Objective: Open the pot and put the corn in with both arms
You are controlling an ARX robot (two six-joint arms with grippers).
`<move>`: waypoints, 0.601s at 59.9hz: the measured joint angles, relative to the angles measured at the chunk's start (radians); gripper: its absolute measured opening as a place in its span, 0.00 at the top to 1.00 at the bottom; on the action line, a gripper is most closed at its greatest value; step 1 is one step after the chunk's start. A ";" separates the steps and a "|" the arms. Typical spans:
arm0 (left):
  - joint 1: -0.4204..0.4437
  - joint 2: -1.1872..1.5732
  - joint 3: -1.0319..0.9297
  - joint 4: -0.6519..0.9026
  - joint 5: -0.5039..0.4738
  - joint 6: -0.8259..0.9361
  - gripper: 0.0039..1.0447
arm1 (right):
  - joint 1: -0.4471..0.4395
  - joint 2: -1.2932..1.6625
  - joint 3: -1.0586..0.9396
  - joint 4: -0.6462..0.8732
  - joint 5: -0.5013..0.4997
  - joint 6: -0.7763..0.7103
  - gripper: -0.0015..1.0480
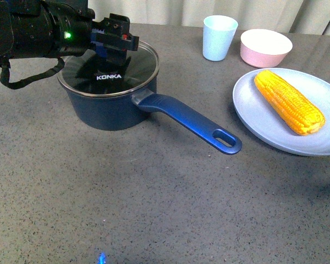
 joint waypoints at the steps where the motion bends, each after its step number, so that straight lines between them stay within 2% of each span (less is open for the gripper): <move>1: 0.000 0.000 0.000 0.000 -0.002 0.002 0.43 | 0.000 0.000 0.000 0.000 0.000 0.000 0.09; 36: -0.002 -0.030 0.017 -0.060 -0.008 0.010 0.43 | 0.000 0.000 0.000 0.000 0.000 0.000 0.09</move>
